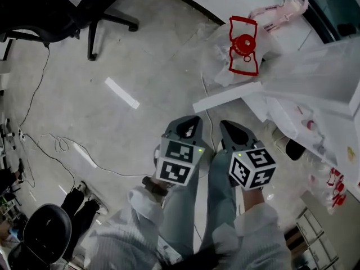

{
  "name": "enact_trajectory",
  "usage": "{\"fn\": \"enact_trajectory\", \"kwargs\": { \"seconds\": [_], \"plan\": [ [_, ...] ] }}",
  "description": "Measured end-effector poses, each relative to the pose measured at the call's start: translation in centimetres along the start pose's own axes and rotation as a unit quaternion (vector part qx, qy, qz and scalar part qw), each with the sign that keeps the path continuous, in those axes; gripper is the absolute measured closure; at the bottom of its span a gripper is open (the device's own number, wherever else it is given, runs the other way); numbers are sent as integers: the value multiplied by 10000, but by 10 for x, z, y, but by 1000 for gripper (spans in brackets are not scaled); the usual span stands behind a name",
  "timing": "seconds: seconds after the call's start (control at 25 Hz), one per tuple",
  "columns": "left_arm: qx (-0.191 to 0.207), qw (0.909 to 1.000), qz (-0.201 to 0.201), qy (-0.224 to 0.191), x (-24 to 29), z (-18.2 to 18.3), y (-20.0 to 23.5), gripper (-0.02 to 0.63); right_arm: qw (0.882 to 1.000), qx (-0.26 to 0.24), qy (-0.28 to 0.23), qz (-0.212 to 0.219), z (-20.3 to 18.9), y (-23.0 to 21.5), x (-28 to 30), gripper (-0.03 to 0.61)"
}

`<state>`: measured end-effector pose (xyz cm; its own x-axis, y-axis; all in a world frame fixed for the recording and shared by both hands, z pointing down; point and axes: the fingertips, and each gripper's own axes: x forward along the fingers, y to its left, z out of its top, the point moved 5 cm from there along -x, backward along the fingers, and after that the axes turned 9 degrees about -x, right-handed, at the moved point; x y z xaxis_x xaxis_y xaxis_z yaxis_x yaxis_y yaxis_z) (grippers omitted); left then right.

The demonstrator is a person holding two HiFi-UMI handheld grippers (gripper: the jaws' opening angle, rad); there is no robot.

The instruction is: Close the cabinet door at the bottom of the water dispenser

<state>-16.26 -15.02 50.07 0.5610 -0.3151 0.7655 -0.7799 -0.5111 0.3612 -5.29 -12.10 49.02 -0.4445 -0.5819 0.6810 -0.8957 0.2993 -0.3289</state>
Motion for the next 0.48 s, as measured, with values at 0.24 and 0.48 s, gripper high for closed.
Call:
{"fn": "enact_trajectory", "kwargs": {
  "seconds": [0.24,0.48],
  "plan": [
    [191,9994,47,282,33,-20,20,603,9994,300,191,-36,-38,-15,31,563],
    [233,9977,67,639,59,-40,34,603,9982,393,393,-221,-61,-28,52,563]
  ]
}}
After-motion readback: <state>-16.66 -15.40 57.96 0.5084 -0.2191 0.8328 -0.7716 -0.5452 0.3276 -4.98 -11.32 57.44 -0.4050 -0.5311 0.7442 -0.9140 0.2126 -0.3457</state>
